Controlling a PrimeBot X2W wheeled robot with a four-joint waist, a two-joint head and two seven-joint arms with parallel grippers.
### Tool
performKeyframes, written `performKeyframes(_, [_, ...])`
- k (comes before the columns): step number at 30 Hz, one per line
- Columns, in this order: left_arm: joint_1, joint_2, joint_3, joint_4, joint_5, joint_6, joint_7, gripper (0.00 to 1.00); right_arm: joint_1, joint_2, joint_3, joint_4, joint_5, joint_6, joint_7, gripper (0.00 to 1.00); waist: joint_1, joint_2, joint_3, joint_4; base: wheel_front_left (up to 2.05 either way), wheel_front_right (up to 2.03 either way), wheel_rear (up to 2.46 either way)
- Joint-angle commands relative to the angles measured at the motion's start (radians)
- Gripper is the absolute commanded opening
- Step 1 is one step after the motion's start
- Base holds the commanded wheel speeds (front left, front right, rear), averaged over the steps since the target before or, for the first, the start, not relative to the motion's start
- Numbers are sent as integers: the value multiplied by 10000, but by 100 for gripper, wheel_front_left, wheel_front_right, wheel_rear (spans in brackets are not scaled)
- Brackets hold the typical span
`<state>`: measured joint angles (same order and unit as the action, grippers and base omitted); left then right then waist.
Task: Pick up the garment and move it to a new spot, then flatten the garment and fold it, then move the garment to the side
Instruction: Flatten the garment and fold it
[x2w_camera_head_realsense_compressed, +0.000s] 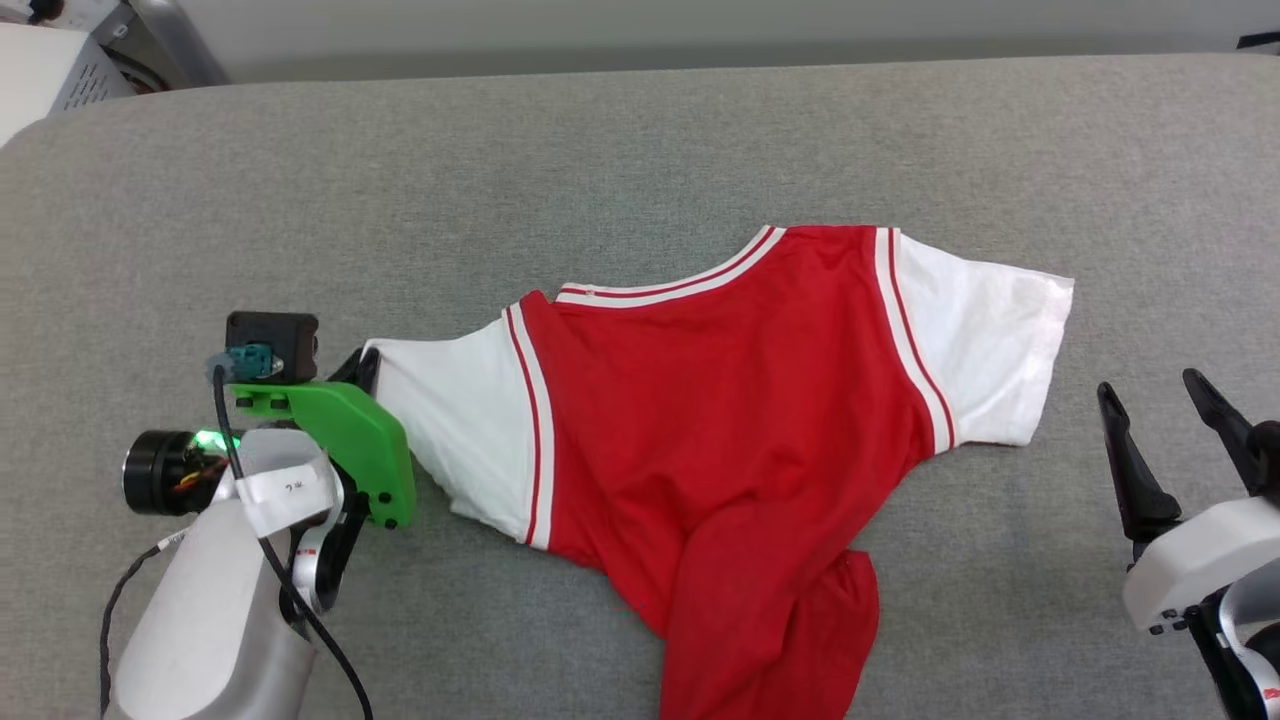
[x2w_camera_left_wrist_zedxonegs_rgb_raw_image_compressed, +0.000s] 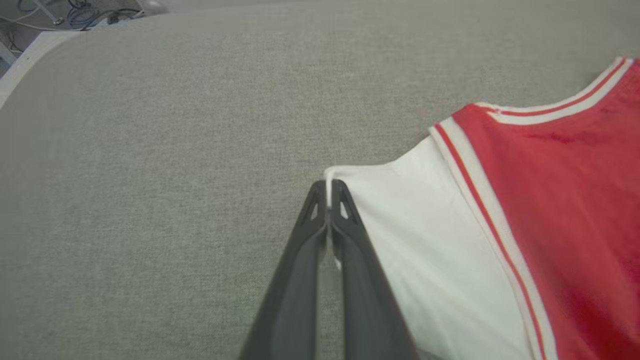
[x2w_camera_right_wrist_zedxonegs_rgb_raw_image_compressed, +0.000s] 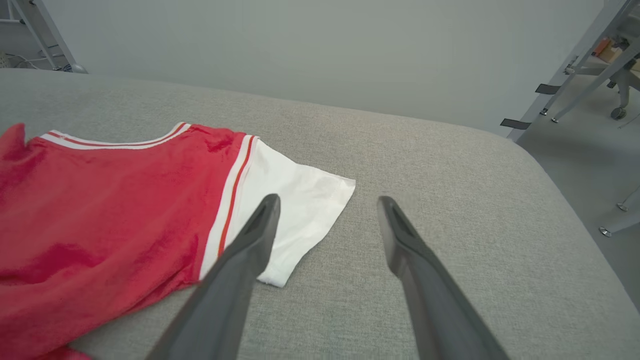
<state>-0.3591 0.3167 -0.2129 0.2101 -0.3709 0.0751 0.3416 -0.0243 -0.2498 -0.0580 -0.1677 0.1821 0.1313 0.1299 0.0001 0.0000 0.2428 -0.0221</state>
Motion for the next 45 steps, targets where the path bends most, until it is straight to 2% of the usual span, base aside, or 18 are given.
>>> performKeyframes(1, [40,79,87,-330,-101,54,-113,0,-234,-193,61,21,195,-6,384,100,-1,0,-75,210,0,0,0])
performKeyframes(2, [52,126,123,-651,-113,57,-139,0,-292,-364,116,37,310,-6,784,100,-1,0,-51,268,0,0,0])
performKeyframes(3, [139,203,162,-1521,-221,37,-8,0,-497,-834,313,80,746,-6,2031,100,-1,0,99,460,0,0,0])
performKeyframes(4, [192,253,158,-1865,-224,51,89,0,-651,-976,354,71,1003,-6,2463,100,-1,0,177,530,0,0,0])
performKeyframes(10, [682,367,3,-3589,-483,140,1045,0,-1701,-1892,332,587,1706,-6,4739,100,-1,0,707,965,0,0,0])
performKeyframes(13, [1032,453,-88,-4338,-582,218,1529,0,-2277,-2071,321,999,2347,-6,5837,100,-1,0,933,1148,0,0,0])
performKeyframes(16, [1351,581,-153,-5043,-583,324,1916,0,-2953,-2511,336,1370,2471,-6,6716,100,-1,0,1214,1341,0,0,0])
performKeyframes(23, [1474,494,-353,-6015,-565,480,2166,0,-4276,-3070,490,2415,2495,-6,7682,100,-1,0,1703,1783,0,0,0])
performKeyframes(34, [1324,290,-667,-6128,-614,418,2065,0,-4910,-3470,1478,3935,2322,-6,7563,100,-1,0,2076,2165,0,0,0])
performKeyframes(35, [1312,282,-664,-6086,-631,415,2042,0,-4889,-3482,1602,4030,2386,-6,7563,78,-1,0,2085,2178,0,0,0])
performKeyframes(36, [1302,277,-658,-6047,-647,409,2020,0,-4874,-3504,1704,4086,2428,-6,7552,42,-1,0,2085,2187,0,0,0])
performKeyframes(37, [1292,277,-646,-5986,-666,400,1990,0,-4852,-3530,1813,4143,2481,-6,7514,0,-1,0,2071,2193,0,0,0])
performKeyframes(39, [1283,282,-616,-5838,-693,395,1935,0,-4833,-3577,1961,4230,2568,-6,7371,0,-1,0,1990,2191,0,0,0])
performKeyframes(45, [1267,372,-268,-5128,-764,427,1482,0,-4898,-3769,1816,4335,2659,-6,5755,0,-1,0,1134,1931,0,0,0])
